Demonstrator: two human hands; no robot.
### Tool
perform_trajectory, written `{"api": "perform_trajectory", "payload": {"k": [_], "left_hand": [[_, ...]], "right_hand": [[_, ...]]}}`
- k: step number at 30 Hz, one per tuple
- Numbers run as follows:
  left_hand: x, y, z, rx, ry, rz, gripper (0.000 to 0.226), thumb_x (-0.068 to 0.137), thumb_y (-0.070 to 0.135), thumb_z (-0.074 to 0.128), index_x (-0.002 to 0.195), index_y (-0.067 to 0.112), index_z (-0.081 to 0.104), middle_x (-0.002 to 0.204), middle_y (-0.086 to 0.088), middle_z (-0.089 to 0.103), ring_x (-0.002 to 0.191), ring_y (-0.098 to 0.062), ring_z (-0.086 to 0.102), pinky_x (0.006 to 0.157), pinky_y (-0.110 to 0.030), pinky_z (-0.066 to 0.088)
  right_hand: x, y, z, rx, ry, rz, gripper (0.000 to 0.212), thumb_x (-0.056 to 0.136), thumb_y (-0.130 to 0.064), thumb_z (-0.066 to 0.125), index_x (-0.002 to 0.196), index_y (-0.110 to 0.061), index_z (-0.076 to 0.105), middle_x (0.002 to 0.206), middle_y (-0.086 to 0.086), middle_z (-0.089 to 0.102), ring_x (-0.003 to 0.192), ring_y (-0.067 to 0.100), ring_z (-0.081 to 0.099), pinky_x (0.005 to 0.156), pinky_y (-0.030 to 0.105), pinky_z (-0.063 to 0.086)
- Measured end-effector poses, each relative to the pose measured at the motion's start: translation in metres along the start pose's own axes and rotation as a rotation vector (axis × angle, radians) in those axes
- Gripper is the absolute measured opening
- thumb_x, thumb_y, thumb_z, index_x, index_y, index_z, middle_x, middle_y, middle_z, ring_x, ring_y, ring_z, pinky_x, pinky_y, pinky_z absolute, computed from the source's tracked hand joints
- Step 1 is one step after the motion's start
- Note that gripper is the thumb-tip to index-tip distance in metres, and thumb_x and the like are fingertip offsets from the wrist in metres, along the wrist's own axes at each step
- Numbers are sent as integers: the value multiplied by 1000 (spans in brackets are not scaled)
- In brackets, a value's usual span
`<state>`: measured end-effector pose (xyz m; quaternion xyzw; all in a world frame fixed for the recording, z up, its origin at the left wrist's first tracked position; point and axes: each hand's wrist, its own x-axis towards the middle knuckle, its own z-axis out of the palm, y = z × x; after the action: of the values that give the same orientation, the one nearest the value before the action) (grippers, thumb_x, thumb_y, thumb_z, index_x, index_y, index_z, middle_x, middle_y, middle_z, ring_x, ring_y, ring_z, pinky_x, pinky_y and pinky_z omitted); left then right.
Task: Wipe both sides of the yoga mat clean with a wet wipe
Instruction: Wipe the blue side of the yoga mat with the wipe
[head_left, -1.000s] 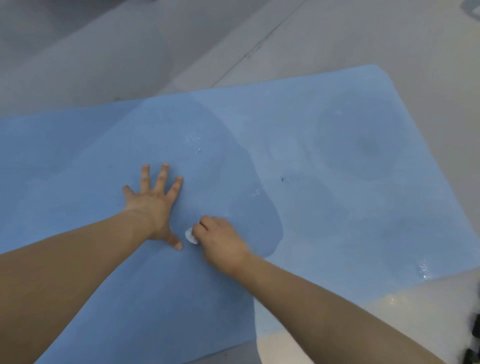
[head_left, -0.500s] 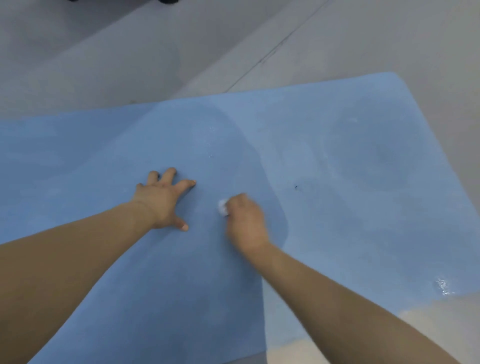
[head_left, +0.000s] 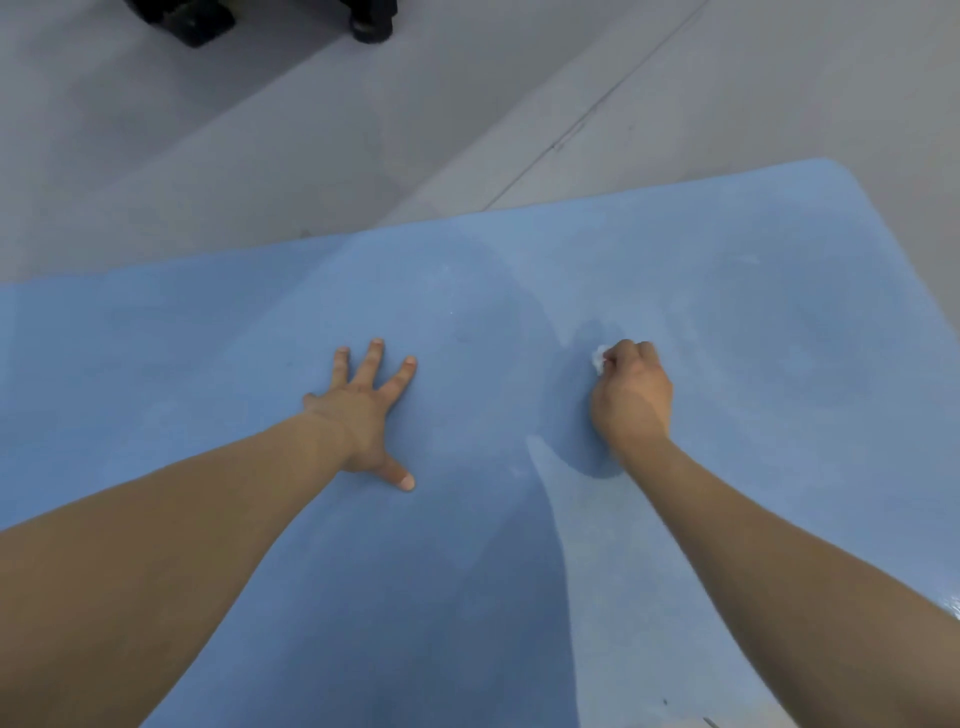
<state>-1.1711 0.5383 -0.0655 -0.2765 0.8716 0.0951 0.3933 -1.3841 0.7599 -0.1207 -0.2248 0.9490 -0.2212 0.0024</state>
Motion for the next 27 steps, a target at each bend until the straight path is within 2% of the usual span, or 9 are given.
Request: {"api": "perform_trajectory", "payload": {"k": [2, 6, 10, 13, 16, 18, 21, 25, 27], "left_hand": [[3, -3, 0, -20, 3, 13, 153, 46, 79, 83, 146, 52, -31, 154, 11, -45, 148, -35, -31, 110, -68, 33], [6, -11, -4, -19, 31, 18, 130, 63, 78, 74, 149, 56, -21, 161, 13, -32, 152, -32, -20, 112, -62, 34], [9, -14, -15, 24, 64, 9, 101, 82, 69, 64, 151, 58, -8, 165, 13, -16, 153, -29, -4, 108, -56, 42], [11, -12, -16, 14, 107, 6, 99, 80, 65, 70, 152, 56, 3, 164, 11, -2, 150, -29, 7, 103, -54, 45], [10, -9, -16, -4, 134, 8, 96, 78, 60, 75, 151, 52, 13, 160, 8, 8, 145, -31, 12, 101, -54, 45], [10, -8, -16, -30, 122, 5, 96, 80, 56, 76, 152, 50, 13, 161, 7, 5, 146, -33, 9, 103, -56, 43], [10, -7, -14, -61, 102, 1, 96, 82, 53, 76, 153, 51, 11, 163, 5, -4, 149, -36, 1, 105, -61, 40], [12, -2, -20, -39, 75, -8, 95, 79, 48, 80, 150, 47, 18, 162, -1, -8, 149, -40, 0, 104, -63, 40], [15, 0, -27, -12, 66, 5, 99, 75, 46, 84, 149, 42, 18, 163, -4, -17, 149, -46, -10, 106, -68, 36]], "right_hand": [[-21, -37, 20, 79, -9, -145, 11, 74, 2, 56, 80, -4, 63, 82, 20, 59, 66, 39, 60, 58, 38, 46], [-74, -106, 49, 168, -291, -536, 20, 64, 5, 67, 79, -6, 61, 77, 16, 57, 61, 35, 58, 55, 35, 45], [-46, -84, 43, 133, -399, -776, 9, 73, -3, 60, 80, -9, 57, 80, 14, 53, 64, 33, 55, 59, 36, 43], [12, -27, 18, -1, -253, -633, 15, 71, -4, 70, 79, -7, 58, 80, 17, 54, 66, 35, 57, 59, 37, 45], [47, 14, -8, -167, -184, -399, 12, 72, 5, 63, 81, -1, 58, 82, 22, 52, 63, 40, 55, 57, 42, 46], [48, 15, -8, -209, -193, -290, 14, 72, 10, 56, 81, 0, 56, 83, 21, 50, 64, 39, 53, 59, 42, 46], [34, 0, -1, -201, -177, -172, 9, 78, 4, 54, 84, -1, 58, 91, 17, 49, 72, 37, 51, 66, 43, 45], [21, -8, -13, -257, -61, -153, 10, 84, -7, 59, 86, -12, 67, 95, 11, 51, 86, 34, 48, 74, 38, 33], [18, -11, -16, -272, -86, -128, 14, 88, -14, 57, 93, -15, 70, 96, 9, 51, 90, 34, 47, 76, 37, 33]]}}
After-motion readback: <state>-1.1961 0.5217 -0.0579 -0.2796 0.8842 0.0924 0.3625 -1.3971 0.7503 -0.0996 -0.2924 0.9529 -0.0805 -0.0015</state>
